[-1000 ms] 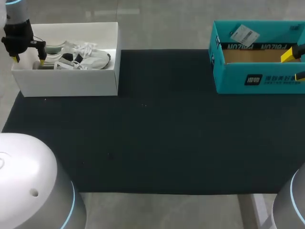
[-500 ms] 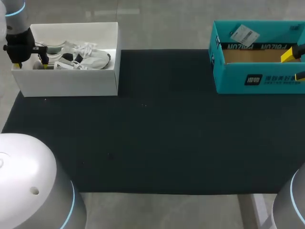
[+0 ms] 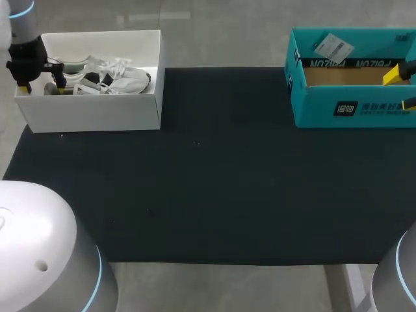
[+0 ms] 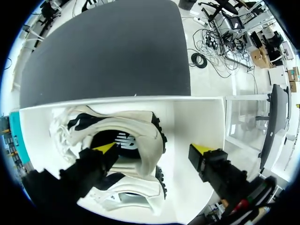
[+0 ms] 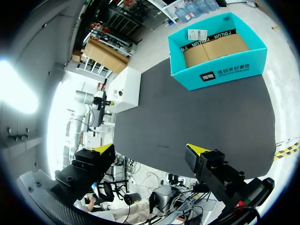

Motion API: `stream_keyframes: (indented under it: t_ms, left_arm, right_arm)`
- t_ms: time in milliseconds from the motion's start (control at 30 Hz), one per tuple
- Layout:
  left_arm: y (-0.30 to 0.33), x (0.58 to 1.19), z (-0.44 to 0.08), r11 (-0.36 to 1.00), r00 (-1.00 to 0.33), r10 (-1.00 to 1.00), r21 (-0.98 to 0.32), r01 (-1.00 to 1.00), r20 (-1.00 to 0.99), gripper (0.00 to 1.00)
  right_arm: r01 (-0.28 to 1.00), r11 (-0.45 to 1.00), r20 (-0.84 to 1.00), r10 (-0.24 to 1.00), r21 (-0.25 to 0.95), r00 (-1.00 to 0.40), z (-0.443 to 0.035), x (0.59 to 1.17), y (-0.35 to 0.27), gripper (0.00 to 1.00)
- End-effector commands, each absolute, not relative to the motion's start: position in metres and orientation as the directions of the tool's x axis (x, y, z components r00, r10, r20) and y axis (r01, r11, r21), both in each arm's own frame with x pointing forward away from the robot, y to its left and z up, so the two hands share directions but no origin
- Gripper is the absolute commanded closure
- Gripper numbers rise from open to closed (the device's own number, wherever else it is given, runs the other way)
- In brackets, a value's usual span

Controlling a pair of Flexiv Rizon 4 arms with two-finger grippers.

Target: Take the shoe out of the shoebox, open the shoe tongue, remove and reinsert the insole, then place the shoe into the shoebox

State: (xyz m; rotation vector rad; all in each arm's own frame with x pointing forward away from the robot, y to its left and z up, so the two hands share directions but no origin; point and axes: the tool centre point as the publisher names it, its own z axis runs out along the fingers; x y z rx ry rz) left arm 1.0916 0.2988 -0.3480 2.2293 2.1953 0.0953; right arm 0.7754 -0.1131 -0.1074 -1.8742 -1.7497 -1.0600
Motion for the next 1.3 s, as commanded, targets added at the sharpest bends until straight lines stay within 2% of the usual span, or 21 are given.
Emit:
stream_keyframes:
  t_ms: [33,167,233,267,300,333,367,400,733,767,833,867,900,1300]
  left_arm:
    - [0.300,1.098,-0.356,-0.025,0.024,0.999,0.026,0.999,0.041,0.00]
    - [0.297,1.099,-0.361,-0.036,0.035,0.998,0.013,0.999,0.048,0.00]
    - [0.295,1.100,-0.363,-0.040,0.039,0.998,0.006,0.999,0.052,0.03]
    - [0.295,1.100,-0.363,-0.040,0.039,0.998,0.005,0.999,0.052,0.18]
    - [0.294,1.101,-0.364,-0.039,0.039,0.998,0.002,0.999,0.053,0.28]
    - [0.294,1.101,-0.365,-0.038,0.038,0.998,-0.001,0.999,0.053,0.33]
    - [0.294,1.101,-0.365,-0.038,0.038,0.998,-0.004,0.999,0.051,0.47]
    - [0.294,1.101,-0.366,-0.039,0.039,0.998,-0.009,0.999,0.052,0.53]
    - [0.296,1.098,-0.370,-0.045,0.046,0.998,-0.029,0.999,0.047,0.65]
    - [0.297,1.098,-0.371,-0.044,0.046,0.998,-0.030,0.999,0.047,0.71]
    - [0.298,1.099,-0.371,-0.044,0.045,0.998,-0.032,0.999,0.048,0.75]
    - [0.298,1.100,-0.371,-0.044,0.045,0.998,-0.032,0.999,0.047,0.82]
    - [0.299,1.100,-0.370,-0.045,0.046,0.998,-0.032,0.998,0.047,1.00]
    - [0.300,1.097,-0.347,-0.058,0.059,0.998,-0.034,0.998,0.036,1.00]
  right_arm:
    - [0.961,-0.166,0.724,0.689,0.223,-0.049,-0.108,0.775,-0.113,0.00]
    - [0.961,-0.166,0.724,0.689,0.223,-0.049,-0.108,0.775,-0.113,0.00]
    - [0.961,-0.166,0.724,0.689,0.223,-0.049,-0.108,0.775,-0.113,0.00]
    - [0.961,-0.166,0.724,0.689,0.223,-0.049,-0.108,0.775,-0.113,0.00]
    - [0.961,-0.166,0.724,0.689,0.223,-0.049,-0.108,0.775,-0.113,0.00]
    - [0.961,-0.166,0.724,0.689,0.223,-0.049,-0.108,0.775,-0.113,0.00]
    - [0.961,-0.166,0.724,0.689,0.223,-0.049,-0.108,0.775,-0.113,0.00]
    - [0.961,-0.166,0.724,0.689,0.223,-0.049,-0.108,0.775,-0.113,0.00]
    - [0.961,-0.166,0.724,0.689,0.223,-0.049,-0.108,0.775,-0.113,0.00]
    - [0.961,-0.166,0.724,0.689,0.223,-0.049,-0.108,0.775,-0.113,0.00]
    - [0.961,-0.166,0.724,0.689,0.223,-0.049,-0.108,0.775,-0.113,0.00]
    - [0.961,-0.166,0.724,0.689,0.223,-0.049,-0.108,0.775,-0.113,0.00]
    - [0.961,-0.166,0.724,0.689,0.223,-0.049,-0.108,0.775,-0.113,0.00]
    - [0.961,-0.166,0.724,0.689,0.223,-0.049,-0.108,0.775,-0.113,0.00]
